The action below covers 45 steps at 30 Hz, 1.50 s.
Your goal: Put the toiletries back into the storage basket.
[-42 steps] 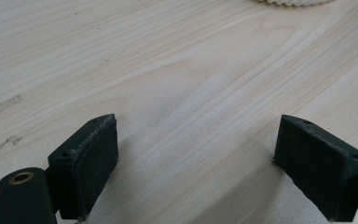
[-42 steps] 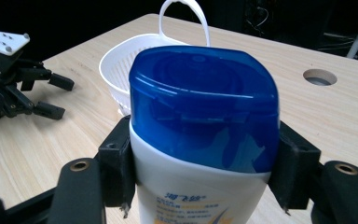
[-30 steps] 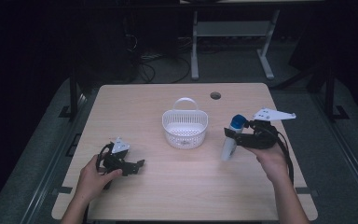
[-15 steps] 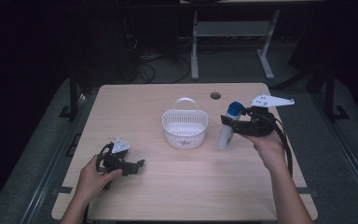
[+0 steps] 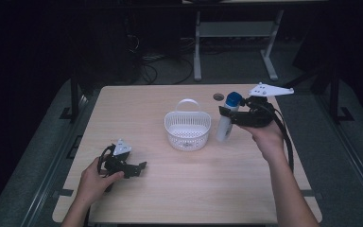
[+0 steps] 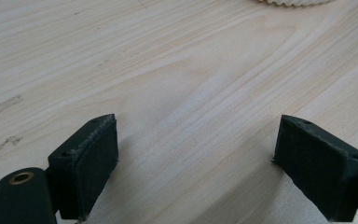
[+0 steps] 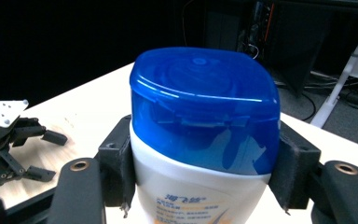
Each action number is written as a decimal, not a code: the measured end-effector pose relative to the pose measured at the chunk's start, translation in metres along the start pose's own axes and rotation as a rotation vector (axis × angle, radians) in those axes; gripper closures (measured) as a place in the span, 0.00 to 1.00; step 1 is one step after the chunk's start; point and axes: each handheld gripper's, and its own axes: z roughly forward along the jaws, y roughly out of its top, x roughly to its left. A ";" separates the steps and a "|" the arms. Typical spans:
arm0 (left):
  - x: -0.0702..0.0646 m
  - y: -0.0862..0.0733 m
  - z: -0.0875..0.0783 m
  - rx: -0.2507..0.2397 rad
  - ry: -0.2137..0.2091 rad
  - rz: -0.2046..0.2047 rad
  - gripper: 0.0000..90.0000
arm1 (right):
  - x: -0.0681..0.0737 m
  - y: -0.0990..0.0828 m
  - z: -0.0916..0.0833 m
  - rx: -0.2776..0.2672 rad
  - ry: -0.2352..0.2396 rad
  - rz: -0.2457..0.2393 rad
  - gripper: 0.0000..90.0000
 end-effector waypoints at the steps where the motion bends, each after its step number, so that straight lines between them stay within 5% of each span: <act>1: 0.000 0.000 0.000 0.000 0.000 -0.001 0.14 | 0.000 0.002 0.001 -0.002 -0.001 -0.004 0.40; 30: 0.000 0.000 0.000 0.000 -0.001 -0.001 0.14 | 0.011 0.033 0.042 -0.019 0.018 -0.034 0.39; 45: 0.000 0.000 0.000 0.000 -0.002 -0.001 0.14 | 0.017 0.030 0.065 0.011 0.042 -0.049 0.39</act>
